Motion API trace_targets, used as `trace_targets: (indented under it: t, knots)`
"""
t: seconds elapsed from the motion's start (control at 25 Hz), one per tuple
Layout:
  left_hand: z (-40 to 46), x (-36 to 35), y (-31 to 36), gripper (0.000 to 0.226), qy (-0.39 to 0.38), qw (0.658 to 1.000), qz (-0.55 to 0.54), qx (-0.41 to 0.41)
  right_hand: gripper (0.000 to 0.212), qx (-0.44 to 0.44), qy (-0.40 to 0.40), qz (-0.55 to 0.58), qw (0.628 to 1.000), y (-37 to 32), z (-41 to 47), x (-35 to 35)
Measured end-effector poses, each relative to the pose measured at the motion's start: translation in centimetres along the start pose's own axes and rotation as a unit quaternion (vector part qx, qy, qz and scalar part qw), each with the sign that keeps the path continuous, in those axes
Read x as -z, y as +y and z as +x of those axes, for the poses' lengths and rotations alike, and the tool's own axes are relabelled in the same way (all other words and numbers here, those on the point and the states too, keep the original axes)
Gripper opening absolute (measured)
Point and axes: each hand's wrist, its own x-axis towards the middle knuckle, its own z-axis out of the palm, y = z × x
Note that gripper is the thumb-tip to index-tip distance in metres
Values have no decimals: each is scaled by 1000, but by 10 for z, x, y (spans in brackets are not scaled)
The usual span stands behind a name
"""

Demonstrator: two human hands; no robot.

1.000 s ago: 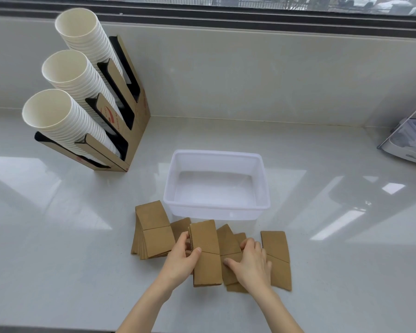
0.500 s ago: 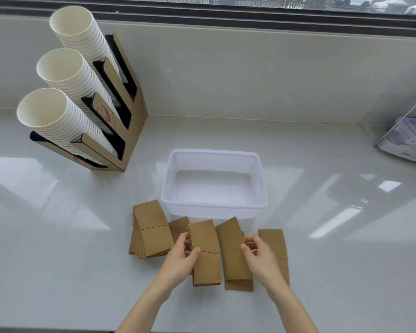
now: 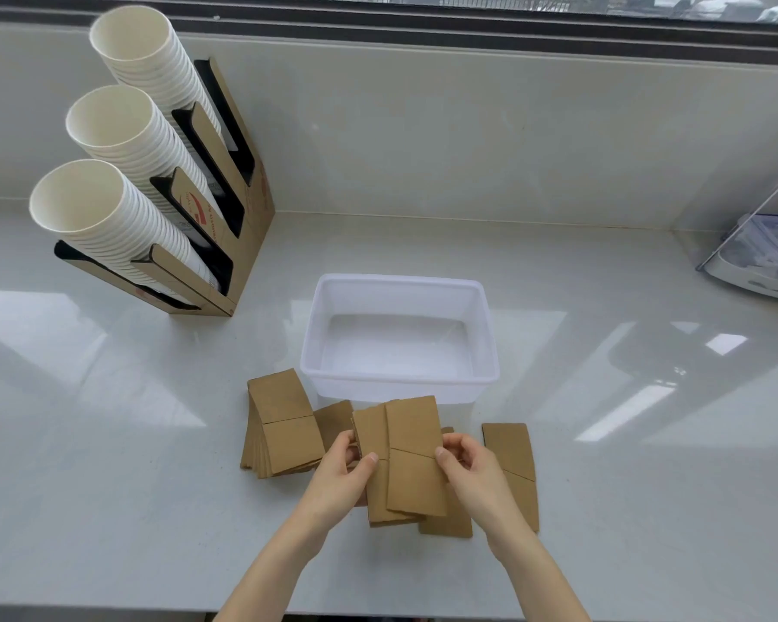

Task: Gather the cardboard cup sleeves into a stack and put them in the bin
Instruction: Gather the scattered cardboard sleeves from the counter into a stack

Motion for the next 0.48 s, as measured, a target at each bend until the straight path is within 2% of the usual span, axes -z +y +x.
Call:
trace_targets:
  t: [0.16,0.48]
  knots:
    - [-1,0,0,23,-3,1000,-12,1,13,26,1,-93,995,2,-1,-13]
    - [-2,-2,1,13,-10,1000,-23,5,10,45,-1,-103,994,0,-1,-17]
